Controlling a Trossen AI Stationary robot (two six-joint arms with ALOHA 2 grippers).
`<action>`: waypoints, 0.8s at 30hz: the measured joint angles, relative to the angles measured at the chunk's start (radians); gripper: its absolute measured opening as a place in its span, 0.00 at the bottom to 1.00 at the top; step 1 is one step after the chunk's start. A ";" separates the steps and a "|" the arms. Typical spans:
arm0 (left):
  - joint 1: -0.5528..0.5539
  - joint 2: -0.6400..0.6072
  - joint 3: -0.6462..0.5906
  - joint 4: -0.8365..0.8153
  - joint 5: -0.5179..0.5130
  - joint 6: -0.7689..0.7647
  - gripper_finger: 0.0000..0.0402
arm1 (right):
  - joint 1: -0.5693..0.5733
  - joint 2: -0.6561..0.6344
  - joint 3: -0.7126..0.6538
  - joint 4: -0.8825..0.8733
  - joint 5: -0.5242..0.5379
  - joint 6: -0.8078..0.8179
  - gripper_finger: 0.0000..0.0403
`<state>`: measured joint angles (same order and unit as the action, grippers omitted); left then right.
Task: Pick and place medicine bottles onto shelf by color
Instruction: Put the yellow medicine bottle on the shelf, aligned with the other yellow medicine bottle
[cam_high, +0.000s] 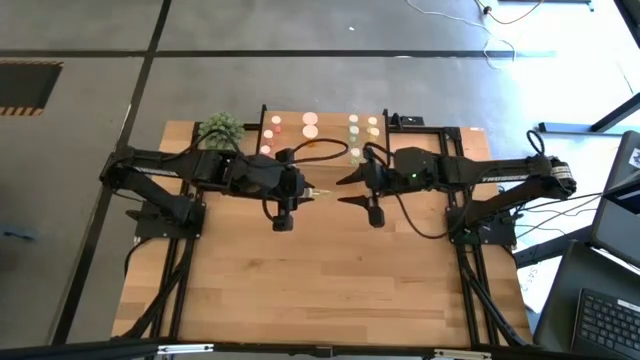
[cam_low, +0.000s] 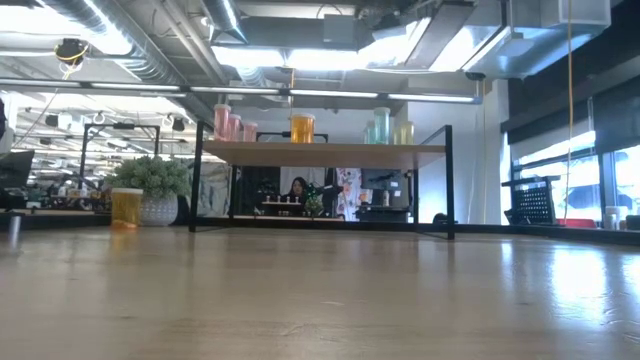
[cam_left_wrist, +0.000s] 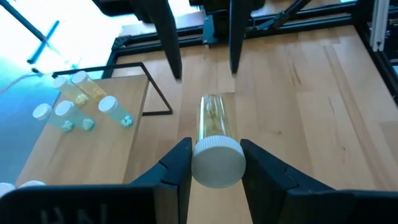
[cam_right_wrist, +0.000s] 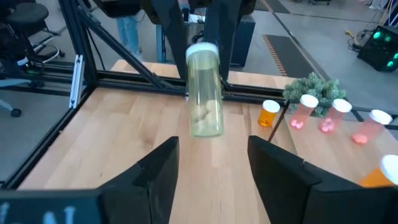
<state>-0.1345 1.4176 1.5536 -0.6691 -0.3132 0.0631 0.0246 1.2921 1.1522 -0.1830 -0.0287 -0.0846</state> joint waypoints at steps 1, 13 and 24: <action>0.009 0.000 0.000 -0.001 0.015 0.000 0.25 | 0.000 -0.014 0.000 -0.010 0.000 0.004 0.48; 0.164 0.005 0.093 -0.003 0.179 0.023 0.25 | 0.000 -0.161 0.000 -0.162 0.001 0.006 0.48; 0.264 0.184 0.427 -0.236 0.256 0.090 0.25 | 0.000 -0.292 0.000 -0.303 0.067 0.038 0.48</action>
<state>0.1299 1.6019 1.9810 -0.9049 -0.0574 0.1532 0.0246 1.0005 1.1522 -0.4859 0.0380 -0.0469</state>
